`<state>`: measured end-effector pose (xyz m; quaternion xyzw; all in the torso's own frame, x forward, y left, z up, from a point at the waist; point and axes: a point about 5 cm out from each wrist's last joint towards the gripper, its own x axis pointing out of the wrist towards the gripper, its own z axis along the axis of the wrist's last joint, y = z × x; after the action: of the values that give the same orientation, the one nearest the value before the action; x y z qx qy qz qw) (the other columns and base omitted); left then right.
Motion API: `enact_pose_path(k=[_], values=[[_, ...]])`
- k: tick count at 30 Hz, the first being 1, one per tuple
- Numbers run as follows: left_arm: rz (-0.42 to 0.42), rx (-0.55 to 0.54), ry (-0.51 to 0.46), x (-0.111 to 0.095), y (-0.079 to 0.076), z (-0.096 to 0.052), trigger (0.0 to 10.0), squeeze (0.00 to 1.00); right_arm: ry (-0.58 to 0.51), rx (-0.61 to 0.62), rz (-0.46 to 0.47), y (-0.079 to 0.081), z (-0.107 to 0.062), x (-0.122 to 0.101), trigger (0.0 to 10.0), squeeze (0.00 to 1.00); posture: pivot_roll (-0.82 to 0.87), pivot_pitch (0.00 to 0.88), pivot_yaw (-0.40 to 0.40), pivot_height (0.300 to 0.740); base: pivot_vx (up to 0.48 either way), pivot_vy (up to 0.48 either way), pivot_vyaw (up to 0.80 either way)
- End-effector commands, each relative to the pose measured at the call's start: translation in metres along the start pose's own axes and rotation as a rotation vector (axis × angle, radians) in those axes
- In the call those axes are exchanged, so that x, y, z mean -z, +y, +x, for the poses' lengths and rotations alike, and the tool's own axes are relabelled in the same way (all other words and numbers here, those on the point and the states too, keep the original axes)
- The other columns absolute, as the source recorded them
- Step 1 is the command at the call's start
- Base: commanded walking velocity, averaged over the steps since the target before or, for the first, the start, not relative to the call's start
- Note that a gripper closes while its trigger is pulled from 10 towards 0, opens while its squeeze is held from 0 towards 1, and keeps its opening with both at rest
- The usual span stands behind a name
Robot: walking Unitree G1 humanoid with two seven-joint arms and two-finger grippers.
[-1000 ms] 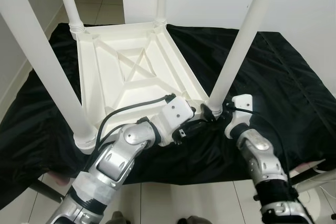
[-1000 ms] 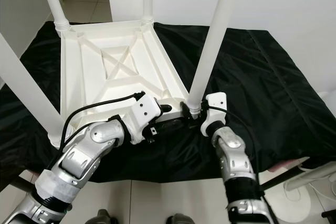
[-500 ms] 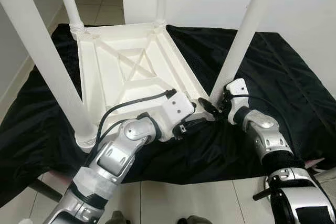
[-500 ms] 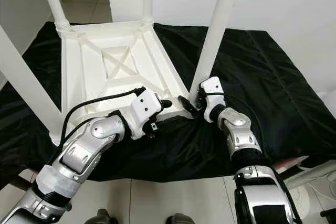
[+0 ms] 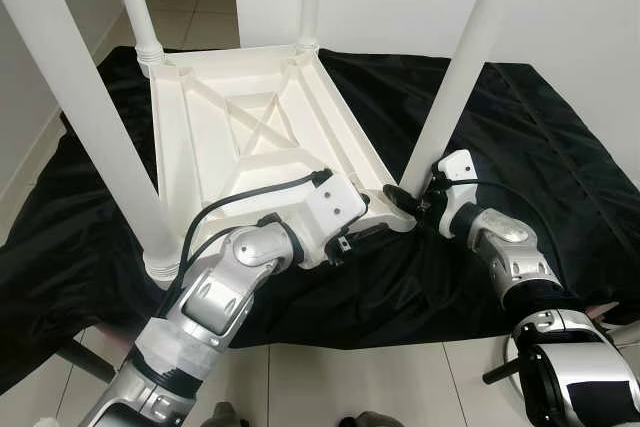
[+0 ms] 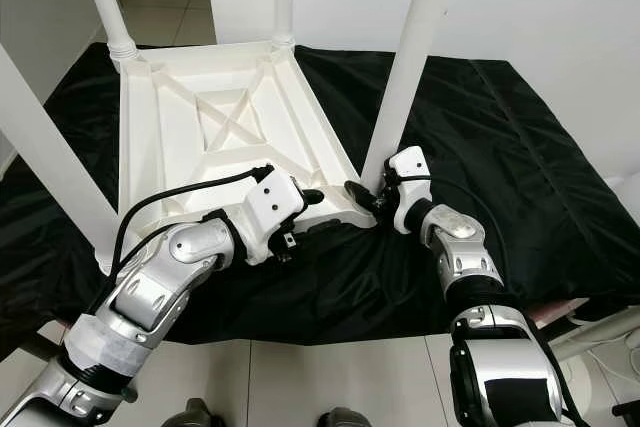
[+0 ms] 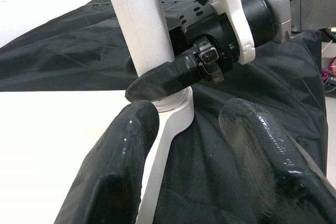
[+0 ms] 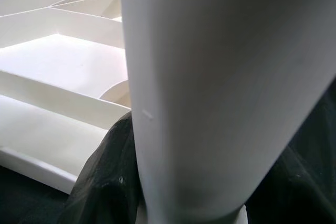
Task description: Building children table
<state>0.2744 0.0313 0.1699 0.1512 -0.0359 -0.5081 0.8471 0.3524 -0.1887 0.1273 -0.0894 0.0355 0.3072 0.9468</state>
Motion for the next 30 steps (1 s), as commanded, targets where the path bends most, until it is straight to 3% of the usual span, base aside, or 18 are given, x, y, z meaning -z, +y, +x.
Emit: enact_pose_path(k=[1,7,12,15,21,23,26,30], values=[[-0.001,0.003,0.004,0.001,-0.001,0.000,10.0,0.00,0.081,0.042,-0.037,-0.001,-0.003,0.010,10.0,0.00,-0.02,0.000,-0.042,0.740,0.000,0.000,0.00],[-0.012,0.012,0.013,0.004,-0.005,-0.003,10.0,0.00,0.070,0.218,0.035,0.007,0.000,0.011,10.0,0.00,-0.02,0.000,-0.037,0.740,0.000,0.000,0.00],[-0.015,0.016,0.015,0.004,-0.005,-0.002,10.0,0.00,0.061,0.468,0.115,0.019,0.003,0.012,10.0,0.00,-0.03,0.000,-0.024,0.740,0.000,0.000,0.00],[-0.014,0.020,0.014,0.004,-0.005,-0.002,10.0,0.00,0.058,0.534,0.134,0.024,0.003,0.012,10.0,0.00,-0.03,0.000,-0.024,0.740,0.000,0.000,0.00],[-0.015,0.034,0.014,0.004,-0.006,0.000,10.0,0.00,0.041,0.732,0.162,0.040,0.006,0.006,10.0,0.00,-0.04,0.000,-0.013,0.740,0.000,0.000,0.00],[-0.018,0.037,0.011,0.003,-0.007,0.002,10.0,0.00,0.018,0.824,0.198,0.053,0.010,0.000,10.0,0.00,-0.04,0.000,-0.013,0.740,0.000,0.000,0.00],[-0.020,0.038,0.008,0.002,-0.008,0.002,10.0,0.00,-0.020,0.779,0.228,0.064,0.017,-0.009,10.0,0.00,-0.04,0.000,-0.013,0.740,0.000,0.000,0.00],[-0.022,0.038,0.009,0.003,-0.009,0.002,10.0,0.00,-0.027,0.765,0.212,0.065,0.017,-0.012,10.0,0.00,-0.04,0.000,-0.013,0.740,0.000,0.000,0.00]])
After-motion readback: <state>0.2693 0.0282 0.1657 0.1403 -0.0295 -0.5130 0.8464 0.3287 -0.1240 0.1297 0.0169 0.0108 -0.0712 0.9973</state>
